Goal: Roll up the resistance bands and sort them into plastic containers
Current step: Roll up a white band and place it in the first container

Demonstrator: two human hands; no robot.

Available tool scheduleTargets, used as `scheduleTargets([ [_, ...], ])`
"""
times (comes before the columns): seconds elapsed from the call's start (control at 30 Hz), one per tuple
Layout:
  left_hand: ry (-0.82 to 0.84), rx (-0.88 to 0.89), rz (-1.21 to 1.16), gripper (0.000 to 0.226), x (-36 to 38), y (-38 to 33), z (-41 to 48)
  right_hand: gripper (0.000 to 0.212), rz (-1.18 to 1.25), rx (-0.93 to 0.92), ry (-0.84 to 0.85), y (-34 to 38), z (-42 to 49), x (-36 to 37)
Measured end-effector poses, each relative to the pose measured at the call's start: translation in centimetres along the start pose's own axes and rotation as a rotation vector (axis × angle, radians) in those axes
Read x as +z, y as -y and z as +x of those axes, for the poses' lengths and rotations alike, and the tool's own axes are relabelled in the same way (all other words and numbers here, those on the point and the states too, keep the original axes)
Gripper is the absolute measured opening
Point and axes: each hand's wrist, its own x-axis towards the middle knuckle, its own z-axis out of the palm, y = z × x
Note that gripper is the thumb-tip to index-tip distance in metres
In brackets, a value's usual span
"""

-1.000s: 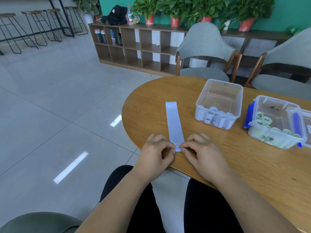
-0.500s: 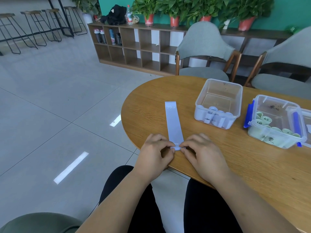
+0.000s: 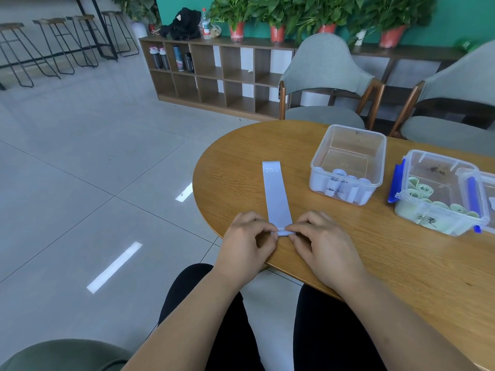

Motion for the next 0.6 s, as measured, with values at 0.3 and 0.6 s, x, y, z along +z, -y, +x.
scheduleTargets([
  [0.3,0.013,-0.026,-0.019,0.009,-0.07,-0.11,0.04,0.011,0.044,0.075,0.024,0.11,0.30,0.01],
  [0.6,-0.001,-0.064,0.020,0.010,0.49,0.25,0.19,0.016,0.000,0.154,0.051,0.32,0.72,0.31],
])
